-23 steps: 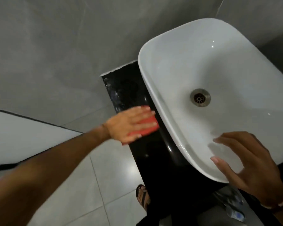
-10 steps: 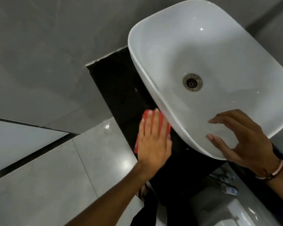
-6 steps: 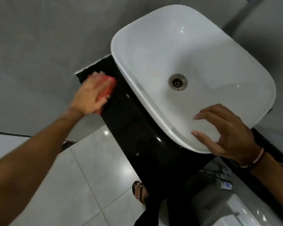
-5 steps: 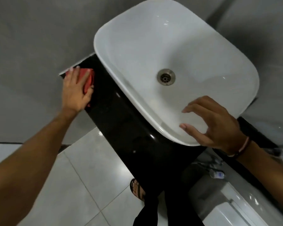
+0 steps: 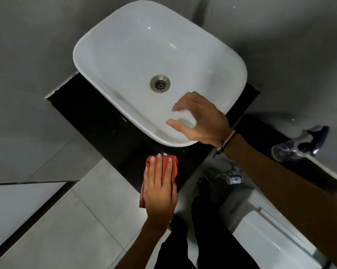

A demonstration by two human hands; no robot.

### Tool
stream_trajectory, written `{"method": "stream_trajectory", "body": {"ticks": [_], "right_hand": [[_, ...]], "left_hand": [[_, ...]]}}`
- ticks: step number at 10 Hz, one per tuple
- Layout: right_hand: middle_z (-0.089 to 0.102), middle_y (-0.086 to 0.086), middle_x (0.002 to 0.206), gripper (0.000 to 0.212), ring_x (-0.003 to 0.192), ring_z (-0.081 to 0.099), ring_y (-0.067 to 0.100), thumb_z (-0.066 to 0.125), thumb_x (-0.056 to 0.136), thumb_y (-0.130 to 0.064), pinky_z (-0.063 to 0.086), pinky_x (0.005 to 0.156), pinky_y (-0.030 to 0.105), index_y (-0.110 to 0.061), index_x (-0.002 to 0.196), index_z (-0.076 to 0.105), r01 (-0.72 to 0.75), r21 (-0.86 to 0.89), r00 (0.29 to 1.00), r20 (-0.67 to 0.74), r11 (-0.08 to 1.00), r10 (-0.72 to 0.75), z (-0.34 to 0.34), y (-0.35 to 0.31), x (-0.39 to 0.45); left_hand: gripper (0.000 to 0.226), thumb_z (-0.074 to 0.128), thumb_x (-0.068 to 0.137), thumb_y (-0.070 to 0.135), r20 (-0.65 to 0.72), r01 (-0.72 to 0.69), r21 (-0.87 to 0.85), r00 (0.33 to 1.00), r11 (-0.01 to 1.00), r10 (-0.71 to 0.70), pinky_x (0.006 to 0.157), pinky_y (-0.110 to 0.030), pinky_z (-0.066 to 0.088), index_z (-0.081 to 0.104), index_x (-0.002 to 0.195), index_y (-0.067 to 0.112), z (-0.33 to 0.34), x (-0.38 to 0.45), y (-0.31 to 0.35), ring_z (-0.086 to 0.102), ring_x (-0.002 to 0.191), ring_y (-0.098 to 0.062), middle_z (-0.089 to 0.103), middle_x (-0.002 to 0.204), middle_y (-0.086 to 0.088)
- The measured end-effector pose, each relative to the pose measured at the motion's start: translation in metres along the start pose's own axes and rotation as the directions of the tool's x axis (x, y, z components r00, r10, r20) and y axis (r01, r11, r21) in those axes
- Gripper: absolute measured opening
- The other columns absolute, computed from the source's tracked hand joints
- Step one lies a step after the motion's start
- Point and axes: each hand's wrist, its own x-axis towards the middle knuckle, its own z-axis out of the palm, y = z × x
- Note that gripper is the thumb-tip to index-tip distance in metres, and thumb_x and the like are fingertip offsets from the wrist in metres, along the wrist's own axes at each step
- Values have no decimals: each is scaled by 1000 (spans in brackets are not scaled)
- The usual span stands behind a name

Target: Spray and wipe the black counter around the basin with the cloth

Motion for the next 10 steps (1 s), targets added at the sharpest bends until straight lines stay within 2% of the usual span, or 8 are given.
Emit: {"method": "stream_trajectory", "body": {"ticks": [1,2,3,4,5,7,8,10], "right_hand": [[70,7,96,36,93,66,22,72,89,-38,55,85,36,-4,98,72,-113,212,991,-48,971,126,-9,-6,-4],[69,7,95,30,90,66,22,66,95,-33,54,85,34,-4,94,71,-224,373,892,-293,901,343,-31,-4,-40],[66,3,96,20,90,66,20,62,98,-31,55,87,42,-13,92,67,-466,496,596,-437,733,674,-46,6,-109],[67,3,109,33,103,66,25,63,94,-48,53,104,56,-16,103,64,-638,761,182,-3,120,983,-58,29,-167],[72,13,125,49,118,67,30,55,97,-52,50,110,52,-14,128,65,-394,773,70,564,-496,823,-64,55,-191],[66,13,117,34,104,60,25,51,97,-5,52,93,42,-15,128,61,-374,834,22,446,-406,895,-54,119,-179],[63,15,109,42,96,58,27,47,89,10,50,77,33,-7,124,64,-486,795,21,426,-363,905,-54,145,-169],[61,15,142,57,132,58,31,61,91,-9,45,116,37,-7,147,51,-822,542,48,370,-173,928,-58,151,-172]], "left_hand": [[63,66,89,-3,46,-76,-306,995,949,94,123,-52,40,53,149,12,0,-4,34,39,152,-29,46,160,-4],[54,56,98,1,324,326,-819,942,472,-88,104,-20,55,59,138,37,-10,13,90,63,131,-8,68,136,27],[29,61,94,8,657,632,-754,728,-183,-195,75,-22,63,70,116,24,-4,44,130,75,100,-22,81,105,2],[33,60,95,25,803,730,-542,596,-416,2,70,-32,66,73,119,7,6,84,167,79,87,-25,82,102,-16],[35,58,101,25,814,801,-581,574,-144,-94,91,-38,61,73,117,-3,37,125,196,73,97,-31,77,111,-23],[21,66,99,23,709,691,-488,670,533,-220,82,-26,53,74,107,5,93,177,207,66,100,-28,74,109,-22],[35,64,99,10,730,620,-416,664,665,-161,98,-37,53,68,132,0,106,184,200,68,108,-30,73,118,-21],[48,60,100,16,706,413,-321,704,852,-75,106,-33,50,55,148,14,90,175,203,63,129,-33,67,139,-16]]}}
